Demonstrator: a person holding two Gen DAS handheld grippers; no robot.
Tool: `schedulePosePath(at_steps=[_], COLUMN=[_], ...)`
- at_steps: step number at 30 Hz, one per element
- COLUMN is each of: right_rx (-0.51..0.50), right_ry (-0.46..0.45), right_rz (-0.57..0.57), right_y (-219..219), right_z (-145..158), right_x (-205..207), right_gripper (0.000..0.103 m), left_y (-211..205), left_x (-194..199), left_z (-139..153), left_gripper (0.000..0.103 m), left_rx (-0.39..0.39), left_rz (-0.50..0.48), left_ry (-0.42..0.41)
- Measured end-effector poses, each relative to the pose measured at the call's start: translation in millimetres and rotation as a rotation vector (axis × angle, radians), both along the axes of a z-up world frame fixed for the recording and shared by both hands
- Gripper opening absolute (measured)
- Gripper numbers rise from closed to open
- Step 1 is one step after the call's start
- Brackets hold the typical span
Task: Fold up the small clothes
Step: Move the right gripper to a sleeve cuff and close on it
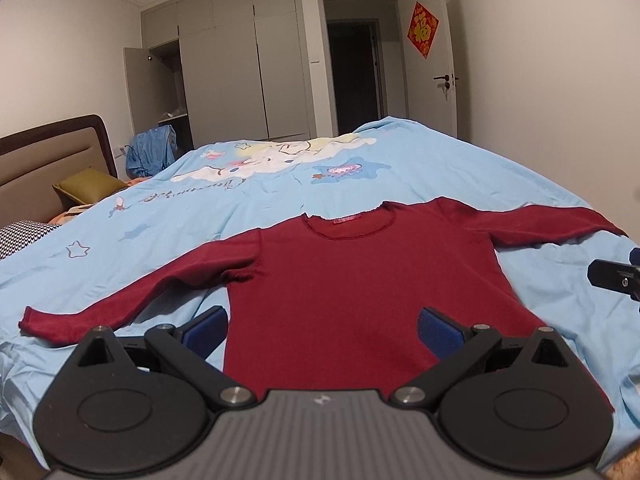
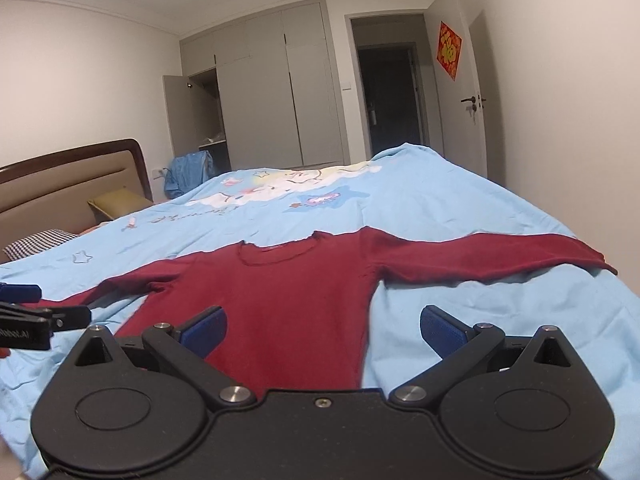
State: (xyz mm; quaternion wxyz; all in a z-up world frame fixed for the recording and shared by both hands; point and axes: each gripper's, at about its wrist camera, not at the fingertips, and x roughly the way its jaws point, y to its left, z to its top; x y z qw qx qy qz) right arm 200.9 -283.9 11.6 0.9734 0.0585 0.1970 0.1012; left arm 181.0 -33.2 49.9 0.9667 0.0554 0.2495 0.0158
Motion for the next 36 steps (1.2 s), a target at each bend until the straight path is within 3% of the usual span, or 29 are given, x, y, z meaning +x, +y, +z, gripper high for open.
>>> schedulePosePath(at_steps=[15,22,36], right_rx=[-0.017,-0.036,0.159], right_ry=[0.093,0.130,0.173], right_rz=[-0.189,-0.287,-0.542], right_y=[-73,-126,-255], right_z=[-25,-41,-74], right_x=[101,147,204], right_gripper=[0.103,0.102,0.100], left_y=[-11,-22,-37], left_x=[105,160,207], left_z=[-13,-40,-104], left_gripper=[0.103,0.103,0.103], left_rx=[0.002,-0.046,-0.081], left_rz=[0.016,0.006,0.003], left_ry=[0.041,0.050,0.145])
